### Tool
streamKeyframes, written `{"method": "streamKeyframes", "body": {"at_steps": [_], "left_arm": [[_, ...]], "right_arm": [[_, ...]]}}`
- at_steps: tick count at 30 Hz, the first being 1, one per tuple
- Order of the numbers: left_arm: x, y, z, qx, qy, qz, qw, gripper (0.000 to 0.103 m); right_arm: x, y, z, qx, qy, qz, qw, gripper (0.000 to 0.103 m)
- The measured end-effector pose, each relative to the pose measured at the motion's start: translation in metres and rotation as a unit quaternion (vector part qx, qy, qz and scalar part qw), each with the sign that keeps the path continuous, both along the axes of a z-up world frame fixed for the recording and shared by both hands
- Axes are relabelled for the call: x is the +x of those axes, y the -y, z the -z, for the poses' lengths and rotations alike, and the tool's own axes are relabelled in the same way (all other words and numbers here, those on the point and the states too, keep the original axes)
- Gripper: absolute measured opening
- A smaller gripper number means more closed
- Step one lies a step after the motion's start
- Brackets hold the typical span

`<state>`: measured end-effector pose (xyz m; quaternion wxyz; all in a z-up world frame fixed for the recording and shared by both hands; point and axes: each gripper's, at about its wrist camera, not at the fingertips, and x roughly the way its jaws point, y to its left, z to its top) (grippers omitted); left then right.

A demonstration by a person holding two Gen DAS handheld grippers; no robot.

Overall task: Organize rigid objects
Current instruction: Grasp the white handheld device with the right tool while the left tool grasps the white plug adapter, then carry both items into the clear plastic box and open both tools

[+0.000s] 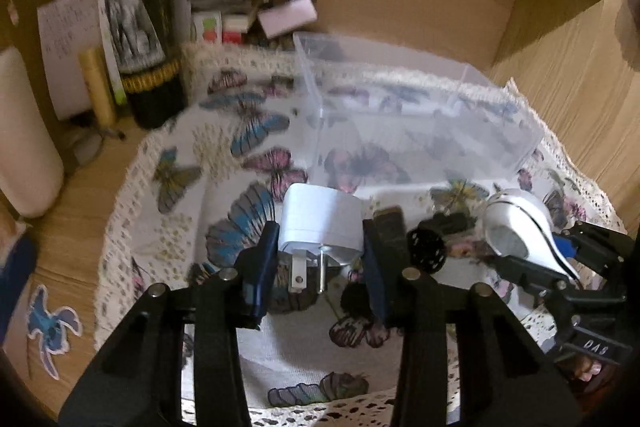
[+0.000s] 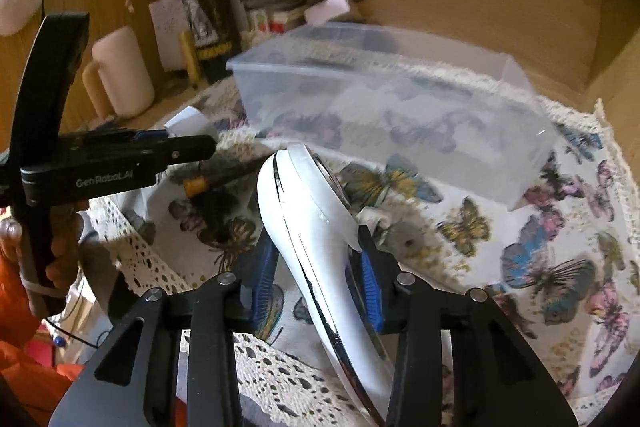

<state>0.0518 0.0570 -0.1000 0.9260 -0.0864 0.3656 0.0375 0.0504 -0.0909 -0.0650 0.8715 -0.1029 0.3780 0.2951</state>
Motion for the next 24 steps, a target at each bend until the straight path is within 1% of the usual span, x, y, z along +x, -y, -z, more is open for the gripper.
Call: {"method": "streamKeyframes", "body": {"at_steps": [7,14,18,24], "left_arm": [[-0.007,0.006,-0.032,0.014,0.049,0.007,0.9987,0.040],[0.000,0.015,-0.058,0.016,0.084,0.026,0.9960,0.040],[0.008,0.020,-0.068,0.018,0.094,0.036,0.9948,0.040],[0.031,0.023,-0.079,0.024,0.097,0.044,0.9941,0.040]], "right_arm": [[0.001,0.019,-0.030,0.021,0.051,0.030,0.998,0.035],[0.009,0.037,-0.067,0.042,0.101,0.061,0.992,0.035],[0.020,0.039,-0.087,0.043,0.125,0.072,0.989,0.035],[0.044,0.038,-0.102,0.035,0.144,0.081,0.986,0.035]]}}
